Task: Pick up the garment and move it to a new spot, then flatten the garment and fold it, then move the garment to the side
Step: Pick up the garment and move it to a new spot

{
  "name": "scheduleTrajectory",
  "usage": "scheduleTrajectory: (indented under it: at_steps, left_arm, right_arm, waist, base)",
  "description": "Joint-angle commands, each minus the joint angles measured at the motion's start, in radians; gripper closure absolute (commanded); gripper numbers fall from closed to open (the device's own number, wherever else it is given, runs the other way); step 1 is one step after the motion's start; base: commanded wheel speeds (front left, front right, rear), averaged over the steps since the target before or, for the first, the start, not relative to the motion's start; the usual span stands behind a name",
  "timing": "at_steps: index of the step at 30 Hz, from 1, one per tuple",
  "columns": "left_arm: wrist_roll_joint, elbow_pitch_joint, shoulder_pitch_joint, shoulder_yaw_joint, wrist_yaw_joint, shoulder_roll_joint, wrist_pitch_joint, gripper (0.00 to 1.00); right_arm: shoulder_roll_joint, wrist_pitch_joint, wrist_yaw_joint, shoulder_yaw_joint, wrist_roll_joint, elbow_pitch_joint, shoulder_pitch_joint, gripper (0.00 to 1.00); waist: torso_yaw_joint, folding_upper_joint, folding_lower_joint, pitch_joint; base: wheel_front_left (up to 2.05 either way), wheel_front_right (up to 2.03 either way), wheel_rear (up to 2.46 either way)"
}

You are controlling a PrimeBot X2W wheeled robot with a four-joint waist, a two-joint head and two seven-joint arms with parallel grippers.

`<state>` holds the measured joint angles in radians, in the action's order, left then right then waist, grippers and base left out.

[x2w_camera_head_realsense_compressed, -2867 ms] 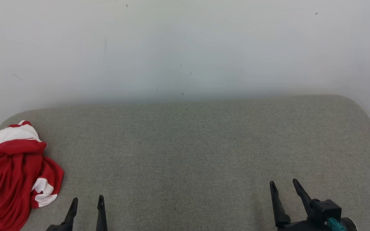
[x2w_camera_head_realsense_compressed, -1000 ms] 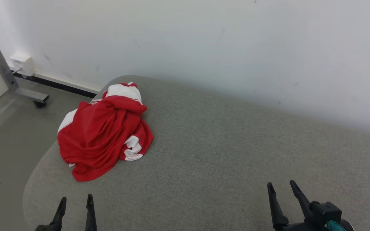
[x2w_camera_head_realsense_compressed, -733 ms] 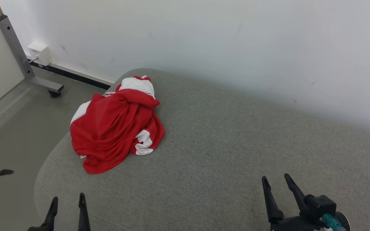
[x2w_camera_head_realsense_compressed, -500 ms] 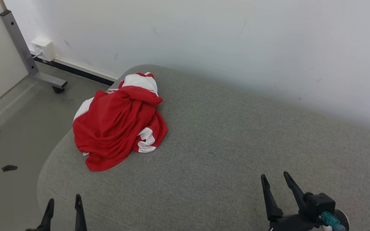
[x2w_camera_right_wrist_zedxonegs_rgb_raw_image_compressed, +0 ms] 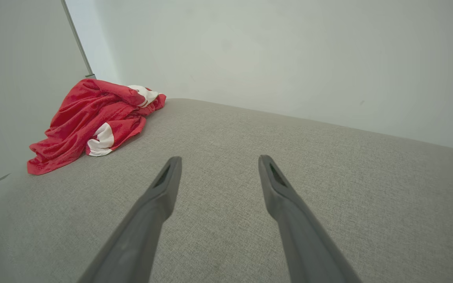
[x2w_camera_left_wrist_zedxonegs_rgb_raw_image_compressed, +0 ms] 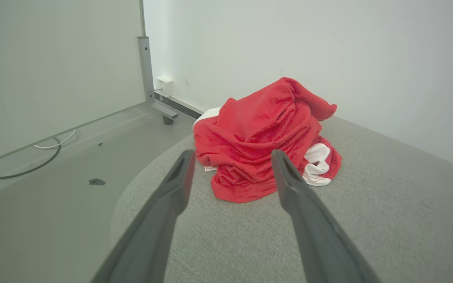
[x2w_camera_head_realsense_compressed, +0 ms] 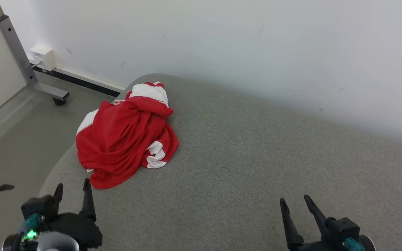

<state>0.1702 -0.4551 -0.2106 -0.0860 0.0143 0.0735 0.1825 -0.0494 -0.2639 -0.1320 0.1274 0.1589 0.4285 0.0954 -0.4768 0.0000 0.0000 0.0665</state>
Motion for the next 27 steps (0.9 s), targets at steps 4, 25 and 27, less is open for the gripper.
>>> scheduleTrajectory:
  at_steps: [4, 25, 27]
  left_arm:
    - [0.065, -0.142, -0.134, -0.032, 0.023, 0.025, -0.076, 0.0]
    - [0.226, -0.471, -0.536, -0.144, -0.012, 0.19, -0.363, 0.0]
    - [0.197, -0.474, -0.549, -0.12, -0.034, 0.207, -0.352, 0.0]
  right_arm:
    - [-0.002, -0.001, 0.002, 0.051, -0.007, -0.012, -0.013, 0.0]
    - [-0.002, 0.151, 0.002, 0.153, -0.126, -0.264, 0.031, 0.0]
    - [-0.002, 0.161, 0.002, 0.147, -0.13, -0.284, 0.029, 0.0]
  waist:
    - [0.065, 0.0, 0.0, -0.013]
    - [0.36, 0.0, 0.0, -0.29]
    - [0.369, 0.0, 0.0, -0.305]
  base:
    - [0.0, 0.0, 0.0]
    - [0.0, 0.0, 0.0]
    - [0.0, 0.0, 0.0]
